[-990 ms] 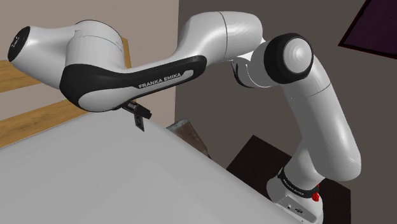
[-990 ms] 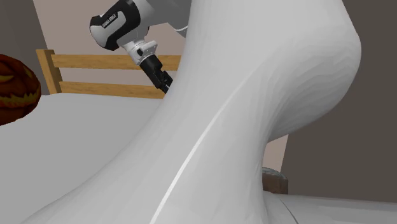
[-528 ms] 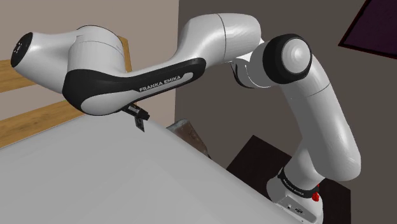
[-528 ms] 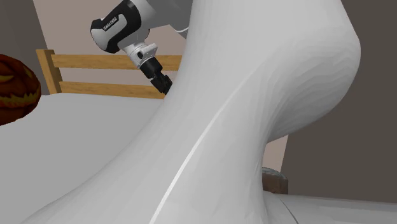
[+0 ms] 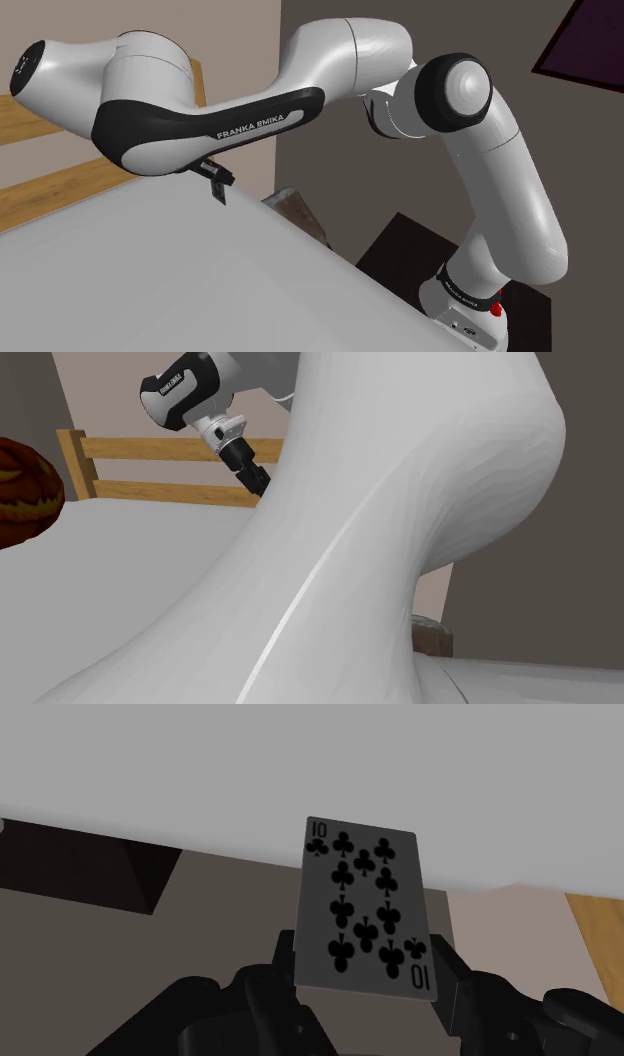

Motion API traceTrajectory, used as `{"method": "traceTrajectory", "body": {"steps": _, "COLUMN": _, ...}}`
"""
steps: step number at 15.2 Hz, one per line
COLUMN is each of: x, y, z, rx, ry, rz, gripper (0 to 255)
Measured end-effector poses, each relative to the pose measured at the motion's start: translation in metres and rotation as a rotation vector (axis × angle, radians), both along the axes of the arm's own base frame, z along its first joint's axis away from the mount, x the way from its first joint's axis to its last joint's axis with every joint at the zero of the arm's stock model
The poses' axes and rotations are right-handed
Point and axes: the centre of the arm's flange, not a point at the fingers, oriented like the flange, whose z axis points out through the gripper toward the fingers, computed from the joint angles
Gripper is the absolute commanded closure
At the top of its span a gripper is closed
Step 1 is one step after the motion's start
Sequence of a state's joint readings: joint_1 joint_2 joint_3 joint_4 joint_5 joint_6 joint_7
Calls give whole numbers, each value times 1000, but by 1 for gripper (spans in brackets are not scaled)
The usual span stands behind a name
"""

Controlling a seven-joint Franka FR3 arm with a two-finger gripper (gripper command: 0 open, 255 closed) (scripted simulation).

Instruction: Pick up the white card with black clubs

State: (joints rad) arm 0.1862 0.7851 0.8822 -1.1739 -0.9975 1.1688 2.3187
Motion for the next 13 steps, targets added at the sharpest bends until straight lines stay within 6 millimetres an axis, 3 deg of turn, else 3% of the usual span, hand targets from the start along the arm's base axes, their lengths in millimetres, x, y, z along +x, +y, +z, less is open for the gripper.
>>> {"method": "traceTrajectory", "body": {"steps": 13, "x": 0, "y": 0, "z": 66, "rx": 0, "ry": 0, "rz": 0, "gripper": 255}}
